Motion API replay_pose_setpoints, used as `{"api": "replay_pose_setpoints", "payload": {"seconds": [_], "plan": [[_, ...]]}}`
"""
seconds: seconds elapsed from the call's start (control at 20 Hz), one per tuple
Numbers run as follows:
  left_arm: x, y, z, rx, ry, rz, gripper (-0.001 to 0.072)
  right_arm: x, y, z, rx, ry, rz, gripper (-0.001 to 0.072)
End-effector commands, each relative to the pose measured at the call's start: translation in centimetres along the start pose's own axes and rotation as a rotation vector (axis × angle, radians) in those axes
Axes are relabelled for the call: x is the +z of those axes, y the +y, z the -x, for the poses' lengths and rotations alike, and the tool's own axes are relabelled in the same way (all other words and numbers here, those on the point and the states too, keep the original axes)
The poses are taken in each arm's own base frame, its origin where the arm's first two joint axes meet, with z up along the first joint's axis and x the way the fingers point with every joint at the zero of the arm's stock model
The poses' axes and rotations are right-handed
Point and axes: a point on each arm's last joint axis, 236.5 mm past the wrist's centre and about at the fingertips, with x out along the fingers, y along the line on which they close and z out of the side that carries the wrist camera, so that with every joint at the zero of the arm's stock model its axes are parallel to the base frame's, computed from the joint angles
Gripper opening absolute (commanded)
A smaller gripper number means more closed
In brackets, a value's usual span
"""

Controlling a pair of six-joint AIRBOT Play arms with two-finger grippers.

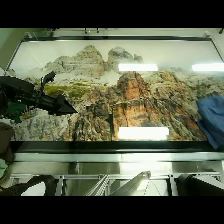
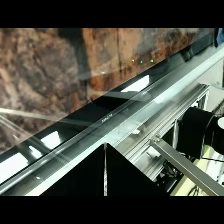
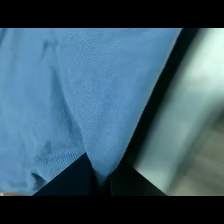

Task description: Fold the shirts.

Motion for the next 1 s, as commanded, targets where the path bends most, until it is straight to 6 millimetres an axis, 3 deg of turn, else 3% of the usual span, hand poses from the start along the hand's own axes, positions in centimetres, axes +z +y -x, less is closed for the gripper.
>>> {"api": "replay_pose_setpoints", "payload": {"seconds": [0.0, 0.1, 0.2, 0.45, 0.55, 0.75, 0.85, 0.95], "plan": [[0.0, 0.0, 0.0, 0.000, -0.001, -0.001, 0.0019, -0.3, -5.6, 1.5, -0.093, -0.050, -0.142, 0.0017], [0.0, 0.0, 0.0, 0.000, -0.001, -0.002, 0.0018, 0.2, -4.0, 1.7, -0.034, -0.070, -0.134, 0.0047], [0.0, 0.0, 0.0, 0.000, 0.000, -0.001, 0.0016, 0.1, -1.7, 2.0, 0.048, -0.065, -0.121, 0.0557], [0.0, 0.0, 0.0, -0.002, -0.002, 0.004, 0.0015, -3.1, 4.2, 4.6, 0.185, 0.018, -0.108, 0.0568], [0.0, -0.1, 0.0, -0.003, -0.001, 0.003, 0.0015, -4.2, 7.7, 6.0, 0.234, 0.009, -0.040, 0.0426], [0.0, 0.0, 0.0, -0.002, -0.002, 0.002, 0.0015, -7.1, 8.3, 7.6, 0.135, 0.034, -0.081, 0.0429], [0.0, 0.0, 0.0, -0.002, -0.002, 0.002, 0.0015, -7.5, 8.8, 8.6, 0.139, 0.014, -0.083, 0.0429], [0.3, 0.0, 0.0, 0.002, -0.013, -0.017, 0.0015, -7.4, 11.0, 9.4, 0.221, -0.014, -0.048, 0.0396]]}}
